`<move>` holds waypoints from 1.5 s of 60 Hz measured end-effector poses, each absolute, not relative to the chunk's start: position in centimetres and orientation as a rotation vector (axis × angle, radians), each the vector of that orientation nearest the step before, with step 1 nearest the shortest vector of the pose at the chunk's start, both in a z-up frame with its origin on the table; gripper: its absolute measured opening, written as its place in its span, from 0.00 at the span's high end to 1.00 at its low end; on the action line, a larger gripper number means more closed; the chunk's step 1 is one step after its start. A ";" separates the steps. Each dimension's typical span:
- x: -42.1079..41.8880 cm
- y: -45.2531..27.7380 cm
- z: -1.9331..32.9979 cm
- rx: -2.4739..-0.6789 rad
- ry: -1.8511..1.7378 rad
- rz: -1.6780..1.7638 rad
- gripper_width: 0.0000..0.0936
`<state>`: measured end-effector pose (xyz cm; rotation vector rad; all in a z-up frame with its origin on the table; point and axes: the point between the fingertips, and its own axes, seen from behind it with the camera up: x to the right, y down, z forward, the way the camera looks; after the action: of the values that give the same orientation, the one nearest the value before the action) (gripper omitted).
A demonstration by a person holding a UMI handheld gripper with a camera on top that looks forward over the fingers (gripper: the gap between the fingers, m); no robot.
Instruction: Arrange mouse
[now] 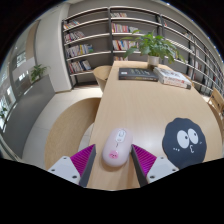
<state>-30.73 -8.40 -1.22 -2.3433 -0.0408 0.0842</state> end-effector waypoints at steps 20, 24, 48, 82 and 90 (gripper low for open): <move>-31.3 -6.3 -1.6 -2.379 -0.067 0.035 0.48; -31.2 -6.3 -1.6 -2.387 -0.080 0.032 0.54; -26.2 -1.0 13.7 -2.208 -0.125 0.099 0.65; -5.7 -5.3 6.5 -2.325 -0.041 0.021 0.65; -5.5 -7.6 2.0 -2.392 -0.014 0.035 0.63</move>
<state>-5.52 -7.55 2.04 -2.3916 -0.0136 0.0353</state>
